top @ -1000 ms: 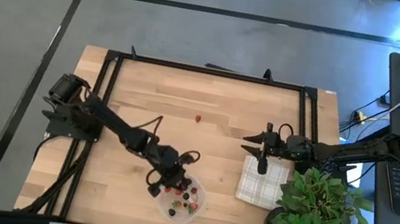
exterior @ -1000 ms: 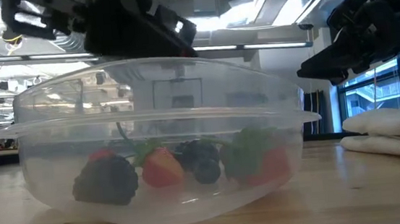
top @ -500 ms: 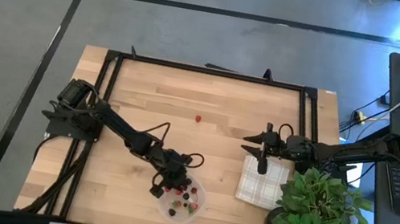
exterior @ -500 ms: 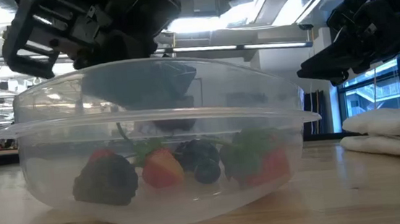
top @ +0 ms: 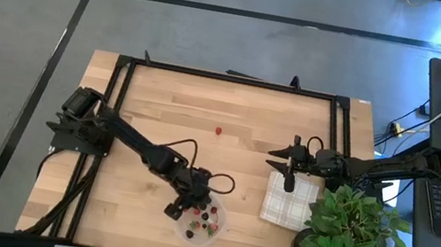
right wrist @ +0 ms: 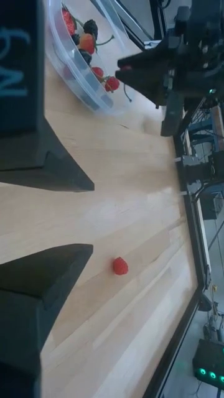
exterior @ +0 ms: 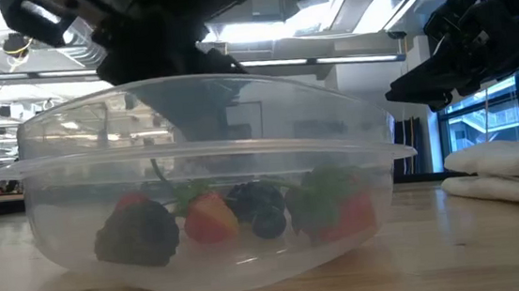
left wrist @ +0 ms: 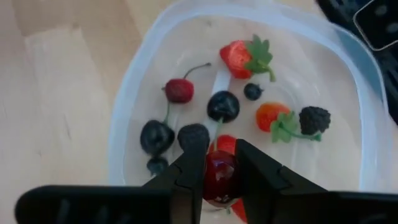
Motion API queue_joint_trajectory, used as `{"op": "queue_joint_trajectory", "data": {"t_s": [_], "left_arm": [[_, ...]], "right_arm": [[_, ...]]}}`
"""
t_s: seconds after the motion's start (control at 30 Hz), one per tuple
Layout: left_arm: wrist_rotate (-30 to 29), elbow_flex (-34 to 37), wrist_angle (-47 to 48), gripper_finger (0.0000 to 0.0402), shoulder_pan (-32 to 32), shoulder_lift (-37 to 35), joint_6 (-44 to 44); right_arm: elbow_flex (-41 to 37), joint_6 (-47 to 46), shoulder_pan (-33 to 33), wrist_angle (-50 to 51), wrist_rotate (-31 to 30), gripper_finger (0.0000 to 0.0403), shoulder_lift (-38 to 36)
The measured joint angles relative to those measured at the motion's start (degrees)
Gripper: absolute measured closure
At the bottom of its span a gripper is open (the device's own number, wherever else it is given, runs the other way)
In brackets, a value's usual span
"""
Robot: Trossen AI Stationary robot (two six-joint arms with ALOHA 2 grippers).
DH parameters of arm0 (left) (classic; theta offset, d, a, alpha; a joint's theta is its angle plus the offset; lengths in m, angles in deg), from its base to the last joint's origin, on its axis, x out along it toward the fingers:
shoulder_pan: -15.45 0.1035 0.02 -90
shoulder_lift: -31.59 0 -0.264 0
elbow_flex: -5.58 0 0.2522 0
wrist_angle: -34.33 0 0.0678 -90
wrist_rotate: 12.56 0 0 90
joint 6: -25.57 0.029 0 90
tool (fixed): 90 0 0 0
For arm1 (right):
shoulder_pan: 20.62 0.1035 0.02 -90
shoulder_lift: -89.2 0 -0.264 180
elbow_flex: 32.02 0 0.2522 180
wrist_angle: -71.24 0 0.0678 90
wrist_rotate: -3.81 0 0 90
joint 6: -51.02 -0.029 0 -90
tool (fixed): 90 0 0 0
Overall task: Pick and placing Produce into tupperware
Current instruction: Put the dark red cherry in the bottom transparent bin
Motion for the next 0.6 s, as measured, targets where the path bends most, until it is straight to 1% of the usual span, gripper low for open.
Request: {"op": "queue_joint_trajectory", "data": {"t_s": [0.13,0.3,0.43,0.6], "left_arm": [[0.0,-2.3,7.4,0.0327,0.3,0.6,-2.1],[-0.1,-5.5,13.6,0.0336,0.2,0.5,-3.3],[-0.8,-8.0,15.1,0.0334,-0.2,1.3,-3.2],[-1.2,-10.4,17.7,0.0333,-0.9,5.1,-3.0]], "right_arm": [[0.0,0.1,0.0,0.0,0.0,0.0253,0.0],[0.0,0.1,0.0,0.0,0.0,0.0253,0.0],[0.0,0.1,0.0,-0.1,0.0,0.0253,0.0],[0.0,0.8,0.0,-0.2,0.0,0.0253,0.0]]}}
